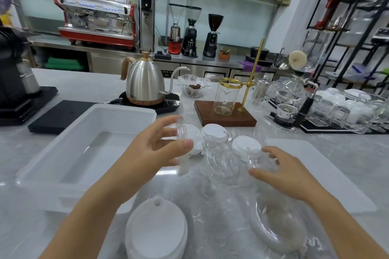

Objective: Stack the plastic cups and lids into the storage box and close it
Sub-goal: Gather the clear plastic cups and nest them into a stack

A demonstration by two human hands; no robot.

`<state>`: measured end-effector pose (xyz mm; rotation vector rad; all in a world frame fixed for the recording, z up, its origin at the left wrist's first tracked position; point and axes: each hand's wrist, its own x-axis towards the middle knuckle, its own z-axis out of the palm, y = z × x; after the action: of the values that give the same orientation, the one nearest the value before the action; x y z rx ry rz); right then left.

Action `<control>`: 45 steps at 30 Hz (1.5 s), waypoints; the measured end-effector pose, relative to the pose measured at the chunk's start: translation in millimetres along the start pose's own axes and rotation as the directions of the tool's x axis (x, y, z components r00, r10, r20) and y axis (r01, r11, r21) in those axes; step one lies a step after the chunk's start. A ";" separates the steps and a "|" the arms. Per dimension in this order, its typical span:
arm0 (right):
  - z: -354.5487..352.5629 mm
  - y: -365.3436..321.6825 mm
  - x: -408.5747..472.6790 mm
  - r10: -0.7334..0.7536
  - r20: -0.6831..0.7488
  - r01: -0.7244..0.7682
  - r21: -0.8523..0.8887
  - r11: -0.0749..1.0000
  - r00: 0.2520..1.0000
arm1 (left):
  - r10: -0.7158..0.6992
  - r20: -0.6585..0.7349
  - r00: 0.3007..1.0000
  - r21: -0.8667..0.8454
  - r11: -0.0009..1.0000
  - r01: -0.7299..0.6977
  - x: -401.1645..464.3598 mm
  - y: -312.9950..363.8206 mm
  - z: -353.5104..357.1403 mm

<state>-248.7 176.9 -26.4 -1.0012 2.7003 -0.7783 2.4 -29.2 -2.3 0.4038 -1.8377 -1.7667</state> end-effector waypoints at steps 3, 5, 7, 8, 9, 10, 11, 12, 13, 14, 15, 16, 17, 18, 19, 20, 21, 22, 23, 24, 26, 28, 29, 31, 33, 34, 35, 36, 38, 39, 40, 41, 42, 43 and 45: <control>-7.3 -18.6 -3.3 -0.127 -0.112 0.144 0.159 0.977 0.985 | -0.005 -0.005 1.000 -0.013 1.000 0.005 0.6 -1.1 -2.0; -7.6 -41.2 -7.3 -0.235 -0.169 0.280 0.336 0.899 0.957 | -0.003 0.001 1.000 -0.026 1.000 0.003 1.0 -1.3 -4.3; -1.9 -67.2 -10.5 -0.360 -0.196 0.408 0.507 0.759 0.912 | 0.001 -0.002 1.000 -0.053 0.999 -0.002 1.6 -1.1 -6.5; 3.0 -79.3 -12.7 -0.411 -0.201 0.446 0.579 0.682 0.889 | 0.001 -0.006 1.000 -0.066 0.998 -0.002 1.3 -1.8 -6.6; 9.2 -90.8 -13.9 -0.452 -0.211 0.473 0.636 0.609 0.867 | -0.002 -0.022 1.000 -0.075 0.997 0.001 1.2 -2.5 -6.6; 16.3 -102.2 -14.1 -0.480 -0.231 0.493 0.682 0.541 0.846 | -0.004 -0.038 0.999 -0.082 0.997 0.001 1.7 -3.0 -7.0; 24.0 -112.4 -14.7 -0.495 -0.250 0.503 0.717 0.483 0.832 | -0.006 -0.048 0.999 -0.093 0.996 0.002 1.8 -3.8 -6.7; 31.8 -121.5 -15.2 -0.504 -0.268 0.510 0.742 0.436 0.821 | -0.005 -0.055 0.998 -0.107 0.994 -0.001 1.8 -4.0 -5.9; 39.3 -129.9 -15.0 -0.507 -0.287 0.516 0.759 0.396 0.812 | 0.001 -0.064 0.998 -0.117 0.993 -0.008 2.1 -3.5 -5.9; 46.3 -136.5 -15.2 -0.507 -0.303 0.521 0.769 0.370 0.807 | 0.007 -0.072 0.997 -0.130 0.991 -0.016 2.2 -3.1 -5.7; 52.8 -142.4 -15.2 -0.504 -0.316 0.526 0.772 0.356 0.804 | 0.013 -0.077 0.997 -0.140 0.990 -0.023 2.5 -2.0 -6.3; 58.2 -146.5 -15.9 -0.502 -0.325 0.532 0.770 0.351 0.801 | 0.015 -0.075 0.997 -0.148 0.989 -0.026 2.5 -0.9 -6.3; 63.8 -150.1 -16.5 -0.506 -0.329 0.538 0.768 0.347 0.797 | 0.017 -0.069 0.997 -0.153 0.988 -0.028 2.5 0.6 -7.6; 68.6 -151.2 -17.7 -0.513 -0.330 0.542 0.767 0.344 0.792 | 0.023 -0.060 0.998 -0.152 0.988 -0.032 2.5 1.6 -8.2; 73.1 -151.5 -18.9 -0.522 -0.322 0.541 0.768 0.344 0.790 | 0.028 -0.053 0.998 -0.143 0.989 -0.036 2.9 2.1 -8.8; 78.6 -150.1 -20.9 -0.527 -0.308 0.532 0.771 0.350 0.792 | 0.027 -0.048 0.998 -0.133 0.991 -0.033 2.3 1.0 -9.0; 82.2 -148.3 -23.3 -0.532 -0.298 0.530 0.768 0.359 0.792 | 0.026 -0.044 0.999 -0.128 0.991 -0.031 1.8 0.3 -8.7; 85.0 -146.1 -25.9 -0.541 -0.293 0.535 0.760 0.369 0.789 | 0.023 -0.042 0.999 -0.128 0.991 -0.028 1.4 -1.1 -9.1; 87.1 -144.4 -28.1 -0.550 -0.289 0.540 0.753 0.375 0.784 | 0.021 -0.039 0.999 -0.122 0.992 -0.025 1.2 -2.5 -10.2; 88.4 -142.9 -29.7 -0.558 -0.284 0.544 0.749 0.379 0.780 | 0.021 -0.031 0.999 -0.108 0.994 -0.024 1.2 -3.6 -10.9; 91.0 -139.4 -29.6 -0.566 -0.277 0.543 0.750 0.378 0.777 | 0.019 -0.017 1.000 -0.075 0.997 -0.020 2.2 -5.6 -11.9; 90.9 -138.5 -29.3 -0.563 -0.277 0.538 0.758 0.370 0.778 | 0.012 -0.010 1.000 -0.054 0.998 -0.012 2.6 -6.2 -13.0; 91.2 -138.5 -29.4 -0.559 -0.276 0.530 0.765 0.364 0.782 | 0.006 -0.006 1.000 -0.051 0.999 -0.006 2.9 -6.6 -13.5; 91.3 -138.3 -30.4 -0.557 -0.281 0.528 0.773 0.351 0.781 | 0.007 0.009 1.000 -0.050 0.999 -0.007 2.3 -5.3 -13.8; 91.8 -137.6 -30.9 -0.562 -0.276 0.526 0.777 0.347 0.779 | 0.006 0.022 1.000 -0.045 0.999 -0.005 1.4 -4.1 -13.9; 92.1 -137.3 -31.2 -0.567 -0.275 0.528 0.775 0.348 0.777 | 0.002 0.025 1.000 -0.045 0.999 -0.001 0.9 -3.3 -14.0; 92.6 -137.2 -31.4 -0.571 -0.274 0.531 0.772 0.350 0.774 | 0.000 0.026 1.000 -0.045 0.999 0.001 0.5 -2.7 -13.8; 93.0 -137.1 -31.6 -0.574 -0.273 0.533 0.770 0.351 0.772 | 0.000 0.028 1.000 -0.041 0.999 0.001 0.2 -2.2 -13.4; 93.6 -137.0 -31.7 -0.578 -0.279 0.543 0.761 0.355 0.767 | 0.007 0.026 1.000 -0.032 0.999 -0.007 -0.3 -1.8 -12.5; 93.6 -137.0 -31.7 -0.578 -0.287 0.552 0.754 0.356 0.764 | 0.009 0.022 1.000 -0.027 1.000 -0.008 -0.4 -1.3 -12.0; 93.1 -137.2 -31.6 -0.578 -0.296 0.561 0.747 0.356 0.760 | 0.010 0.019 1.000 -0.019 1.000 -0.010 -0.6 -0.8 -11.6; 92.4 -137.9 -31.7 -0.582 -0.301 0.567 0.745 0.351 0.756 | 0.012 0.020 1.000 -0.012 1.000 -0.012 -1.2 0.0 -11.5; 92.0 -138.1 -31.6 -0.590 -0.304 0.573 0.744 0.344 0.748 | 0.015 0.024 1.000 -0.008 1.000 -0.015 -1.4 0.8 -11.0; 91.9 -138.3 -31.6 -0.601 -0.306 0.580 0.743 0.334 0.738 | 0.018 0.030 0.999 -0.006 1.000 -0.018 -1.9 2.0 -10.7; 90.5 -137.4 -31.7 -0.619 -0.305 0.588 0.743 0.321 0.724 | 0.013 0.037 0.999 -0.014 1.000 -0.013 -1.9 3.9 -8.8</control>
<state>-118.6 71.6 -32.8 -1.6700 1.4233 -1.8548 9.6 -35.0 1.0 0.3550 -1.8489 -1.7881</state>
